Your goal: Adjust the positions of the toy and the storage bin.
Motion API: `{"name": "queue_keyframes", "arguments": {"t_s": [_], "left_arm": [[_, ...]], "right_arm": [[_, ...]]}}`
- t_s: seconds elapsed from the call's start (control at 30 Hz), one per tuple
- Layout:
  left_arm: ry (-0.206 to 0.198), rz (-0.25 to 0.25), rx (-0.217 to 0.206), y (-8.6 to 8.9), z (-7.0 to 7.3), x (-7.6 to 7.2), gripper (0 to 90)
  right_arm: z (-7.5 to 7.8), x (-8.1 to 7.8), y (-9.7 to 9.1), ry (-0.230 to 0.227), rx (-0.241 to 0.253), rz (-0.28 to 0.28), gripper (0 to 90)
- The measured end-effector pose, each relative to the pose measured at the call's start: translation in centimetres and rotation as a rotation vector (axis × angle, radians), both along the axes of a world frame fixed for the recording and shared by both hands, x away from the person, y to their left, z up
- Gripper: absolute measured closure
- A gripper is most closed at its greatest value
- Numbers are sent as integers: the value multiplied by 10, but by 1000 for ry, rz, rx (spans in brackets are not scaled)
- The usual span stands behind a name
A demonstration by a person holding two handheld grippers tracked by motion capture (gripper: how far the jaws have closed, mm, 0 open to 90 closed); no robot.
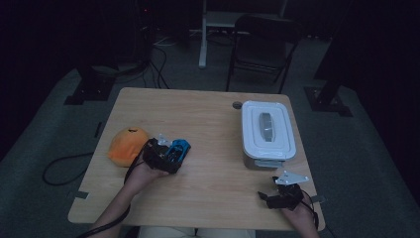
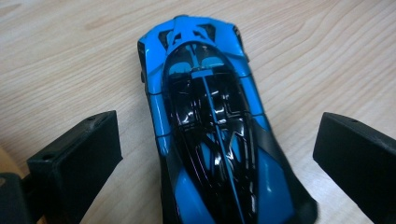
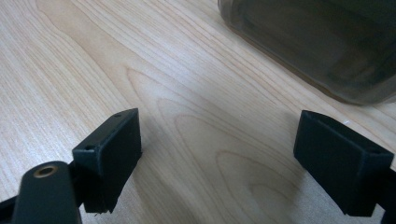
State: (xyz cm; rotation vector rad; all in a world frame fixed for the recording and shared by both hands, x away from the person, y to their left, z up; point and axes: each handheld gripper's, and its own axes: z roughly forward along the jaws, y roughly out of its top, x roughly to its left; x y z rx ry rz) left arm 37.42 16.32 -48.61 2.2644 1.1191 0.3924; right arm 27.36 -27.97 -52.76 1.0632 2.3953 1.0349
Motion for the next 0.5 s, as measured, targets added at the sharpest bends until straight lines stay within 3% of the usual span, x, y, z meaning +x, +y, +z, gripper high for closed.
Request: {"name": "queue_keyframes", "arguments": {"t_s": [0.13,0.5], "left_arm": [[38,34,4,-3,-3,8,16],[62,65,37,-19,-10,24,50]], "right_arm": [[0,0,0,0,0,0,147],[0,0,0,0,0,0,147]]}}
